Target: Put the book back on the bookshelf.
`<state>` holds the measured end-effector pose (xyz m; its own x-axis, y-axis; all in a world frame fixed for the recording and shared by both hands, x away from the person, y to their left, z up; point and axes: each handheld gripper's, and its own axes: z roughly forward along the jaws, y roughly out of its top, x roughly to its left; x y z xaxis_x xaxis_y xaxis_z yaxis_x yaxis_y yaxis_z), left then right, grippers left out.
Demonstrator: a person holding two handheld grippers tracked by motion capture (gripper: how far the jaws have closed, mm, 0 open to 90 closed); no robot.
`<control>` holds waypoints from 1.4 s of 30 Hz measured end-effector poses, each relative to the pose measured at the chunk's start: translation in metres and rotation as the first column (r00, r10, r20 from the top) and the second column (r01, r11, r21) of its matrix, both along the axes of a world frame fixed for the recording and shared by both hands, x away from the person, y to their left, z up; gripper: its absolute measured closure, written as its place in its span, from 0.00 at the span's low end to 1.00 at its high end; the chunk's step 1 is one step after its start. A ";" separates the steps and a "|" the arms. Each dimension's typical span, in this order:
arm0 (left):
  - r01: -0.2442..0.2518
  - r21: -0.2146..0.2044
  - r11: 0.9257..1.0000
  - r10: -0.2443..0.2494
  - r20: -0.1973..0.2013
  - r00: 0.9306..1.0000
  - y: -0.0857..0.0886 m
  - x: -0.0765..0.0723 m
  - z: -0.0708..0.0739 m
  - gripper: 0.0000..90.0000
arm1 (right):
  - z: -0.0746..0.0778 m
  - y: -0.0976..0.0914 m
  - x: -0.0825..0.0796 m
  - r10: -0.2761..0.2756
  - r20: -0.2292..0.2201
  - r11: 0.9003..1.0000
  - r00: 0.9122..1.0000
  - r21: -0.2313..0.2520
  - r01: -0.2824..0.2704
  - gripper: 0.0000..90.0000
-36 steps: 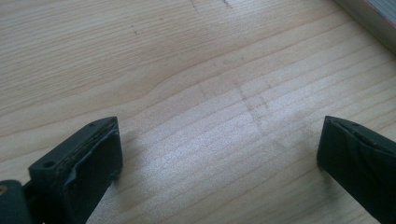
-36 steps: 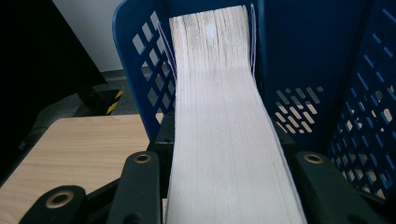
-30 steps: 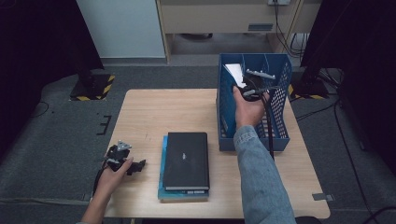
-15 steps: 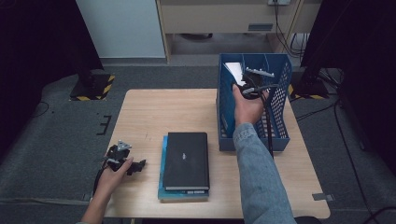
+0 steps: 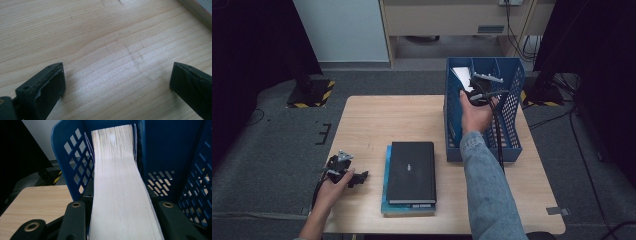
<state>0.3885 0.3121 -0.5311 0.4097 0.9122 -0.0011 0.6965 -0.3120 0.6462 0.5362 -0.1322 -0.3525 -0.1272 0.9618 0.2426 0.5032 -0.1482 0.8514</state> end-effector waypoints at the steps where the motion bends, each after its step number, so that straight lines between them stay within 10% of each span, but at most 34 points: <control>1: 0.000 0.000 1.000 0.000 0.000 1.000 0.000 0.000 0.000 0.00 | 0.000 0.000 0.000 0.004 0.002 1.000 1.000 -0.005 -0.004 0.66; 30: 0.002 -0.001 1.000 -0.002 -0.004 1.000 -0.001 0.001 0.000 0.00 | -0.007 -0.006 -0.007 0.005 0.017 1.000 1.000 0.007 -0.005 0.63; 42: 0.011 0.008 1.000 -0.011 -0.009 1.000 -0.001 0.001 0.001 0.00 | -0.006 -0.004 -0.009 0.068 0.009 0.997 0.998 -0.021 -0.068 0.45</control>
<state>0.3892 0.3112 -0.5305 0.4195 0.9078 0.0028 0.6986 -0.3247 0.6376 0.5276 -0.1361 -0.3581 -0.1945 0.9556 0.2212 0.5029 -0.0964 0.8589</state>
